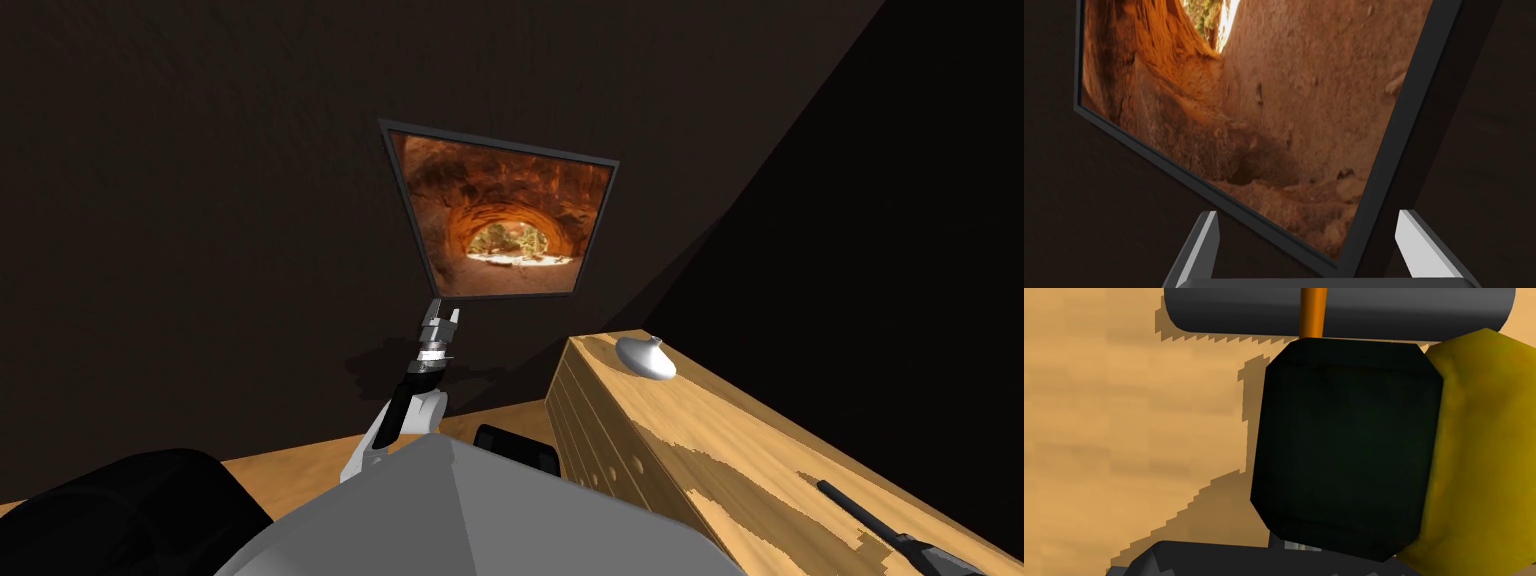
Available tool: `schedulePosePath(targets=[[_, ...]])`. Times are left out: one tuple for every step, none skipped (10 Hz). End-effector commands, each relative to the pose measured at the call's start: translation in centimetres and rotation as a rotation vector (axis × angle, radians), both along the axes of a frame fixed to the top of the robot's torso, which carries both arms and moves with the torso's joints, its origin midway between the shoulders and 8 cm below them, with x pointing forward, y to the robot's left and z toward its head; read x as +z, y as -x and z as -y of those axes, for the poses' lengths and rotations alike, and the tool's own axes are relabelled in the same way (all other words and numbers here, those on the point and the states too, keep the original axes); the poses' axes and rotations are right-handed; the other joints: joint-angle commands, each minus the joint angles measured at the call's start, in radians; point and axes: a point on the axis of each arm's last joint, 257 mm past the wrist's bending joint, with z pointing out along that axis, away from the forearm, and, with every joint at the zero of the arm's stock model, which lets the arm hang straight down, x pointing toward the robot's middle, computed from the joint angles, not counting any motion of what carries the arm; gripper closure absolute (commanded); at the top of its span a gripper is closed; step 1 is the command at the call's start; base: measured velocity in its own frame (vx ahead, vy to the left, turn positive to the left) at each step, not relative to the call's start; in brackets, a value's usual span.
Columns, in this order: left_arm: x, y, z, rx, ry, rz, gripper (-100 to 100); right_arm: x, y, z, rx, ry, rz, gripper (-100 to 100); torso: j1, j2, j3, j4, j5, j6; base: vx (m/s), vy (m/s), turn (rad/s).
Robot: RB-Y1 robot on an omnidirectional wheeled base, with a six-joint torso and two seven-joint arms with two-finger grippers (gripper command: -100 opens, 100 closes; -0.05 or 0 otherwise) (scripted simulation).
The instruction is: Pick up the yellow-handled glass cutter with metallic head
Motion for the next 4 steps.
schedulePosePath(targets=[[0.0,0.0,0.0,0.0,0.0,0.0,0,0.33,-0.56,-0.18,-0.006,-0.001,0.001,100,0.0,0.0,0.0,0.0,0.0,0.0,-0.051,-0.018,0.021],[0.0,0.0,0.0,0.0,0.0,0.0,0,0.71,-1.18,-0.53,-0.01,-0.001,-0.001,100,0.0,0.0,0.0,0.0,0.0,0.0,-0.076,-0.008,0.029],[0.0,0.0,0.0,0.0,0.0,0.0,0,0.52,-0.91,-0.4,-0.005,0.0,-0.001,100,0.0,0.0,0.0,0.0,0.0,-0.001,-0.037,-0.002,0.015],[0.0,0.0,0.0,0.0,0.0,0.0,0,0.58,-1.03,-0.44,-0.008,-0.001,0.0,0,0.0,-0.001,0.0,0.0,0.0,0.0,-0.005,0.0,-0.003]])
